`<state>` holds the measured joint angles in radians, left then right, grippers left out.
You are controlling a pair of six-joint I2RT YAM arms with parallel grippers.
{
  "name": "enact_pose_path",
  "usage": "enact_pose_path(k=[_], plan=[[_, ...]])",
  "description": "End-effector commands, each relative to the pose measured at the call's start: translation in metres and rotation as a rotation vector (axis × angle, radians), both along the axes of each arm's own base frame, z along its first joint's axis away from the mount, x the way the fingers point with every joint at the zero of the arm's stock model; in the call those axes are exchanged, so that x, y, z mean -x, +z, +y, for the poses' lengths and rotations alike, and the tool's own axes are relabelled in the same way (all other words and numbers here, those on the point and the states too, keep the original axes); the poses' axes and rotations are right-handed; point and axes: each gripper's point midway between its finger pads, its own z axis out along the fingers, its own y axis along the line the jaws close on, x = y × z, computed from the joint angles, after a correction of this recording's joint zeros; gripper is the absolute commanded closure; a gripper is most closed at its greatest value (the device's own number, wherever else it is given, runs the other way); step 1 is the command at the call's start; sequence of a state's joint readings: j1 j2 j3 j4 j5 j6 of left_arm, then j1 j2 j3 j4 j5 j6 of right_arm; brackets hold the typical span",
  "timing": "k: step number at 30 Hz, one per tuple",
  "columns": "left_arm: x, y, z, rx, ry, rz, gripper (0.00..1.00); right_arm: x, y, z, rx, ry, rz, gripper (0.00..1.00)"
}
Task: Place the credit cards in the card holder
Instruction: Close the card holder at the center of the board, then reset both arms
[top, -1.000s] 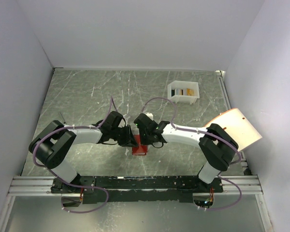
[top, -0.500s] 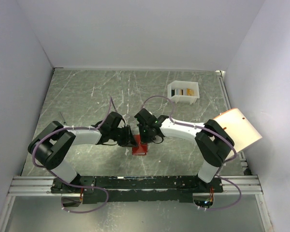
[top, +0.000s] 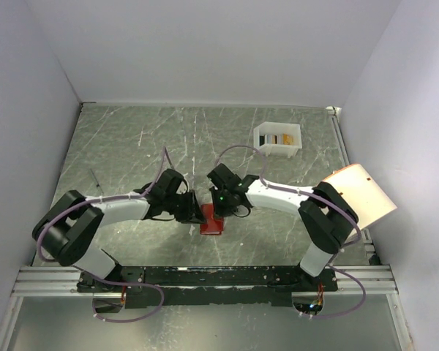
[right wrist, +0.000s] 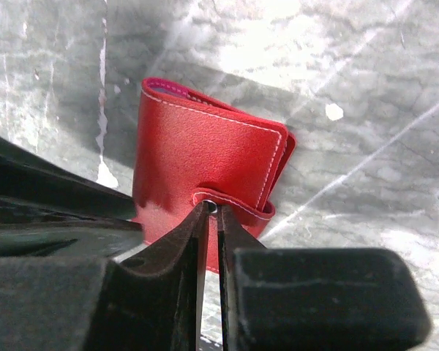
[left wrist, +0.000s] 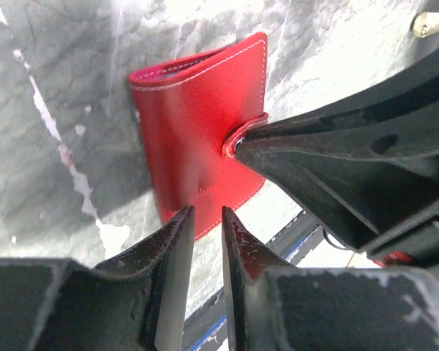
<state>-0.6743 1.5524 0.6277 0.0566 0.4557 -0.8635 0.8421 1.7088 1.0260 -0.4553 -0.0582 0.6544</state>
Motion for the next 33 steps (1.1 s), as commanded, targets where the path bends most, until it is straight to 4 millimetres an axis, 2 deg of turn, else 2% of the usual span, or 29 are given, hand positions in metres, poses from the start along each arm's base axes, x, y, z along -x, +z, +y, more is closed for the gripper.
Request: enact_pose_path(k=[1,5,8,11,14,16,17,18,19,20,25,28,30,33], plan=[[-0.012,0.032,0.007,-0.044,0.041,-0.084,0.66,0.024,-0.004,-0.021,0.025,0.023,0.026,0.87],[-0.024,0.07,0.013,-0.044,0.088,-0.178,0.66,0.021,0.044,-0.009,-0.129,0.038,-0.076,0.79],[-0.03,0.104,0.019,-0.027,0.119,-0.264,0.61,0.018,0.067,-0.009,-0.203,0.045,-0.167,0.71],[-0.032,0.14,0.026,0.002,0.145,-0.35,0.53,0.013,0.088,-0.01,-0.256,0.051,-0.253,0.64],[-0.03,0.172,0.039,0.004,0.166,-0.43,0.4,0.011,0.115,-0.008,-0.33,0.056,-0.326,0.5],[-0.026,0.19,0.047,-0.001,0.173,-0.47,0.26,0.01,0.131,-0.007,-0.372,0.057,-0.37,0.37],[-0.025,0.199,0.051,-0.001,0.177,-0.487,0.19,0.01,0.139,-0.008,-0.388,0.057,-0.394,0.14],[-0.022,0.206,0.055,-0.003,0.178,-0.506,0.07,0.008,0.147,-0.009,-0.4,0.053,-0.418,0.02],[-0.02,0.214,0.059,-0.004,0.179,-0.524,0.01,0.007,0.155,-0.011,-0.408,0.051,-0.44,0.0],[-0.017,0.221,0.063,-0.006,0.181,-0.54,0.0,0.006,0.161,-0.012,-0.412,0.049,-0.46,0.0],[-0.007,0.249,0.087,-0.027,0.207,-0.625,0.0,-0.003,0.194,-0.026,-0.42,-0.017,-0.56,0.0],[0.0,0.26,0.098,-0.024,0.223,-0.664,0.0,-0.008,0.205,-0.036,-0.437,-0.09,-0.605,0.0],[0.003,0.259,0.105,-0.022,0.244,-0.676,0.0,-0.006,0.205,-0.04,-0.464,-0.122,-0.613,0.0],[0.006,0.248,0.113,-0.021,0.283,-0.682,0.0,-0.004,0.208,-0.045,-0.499,-0.143,-0.634,0.0]])
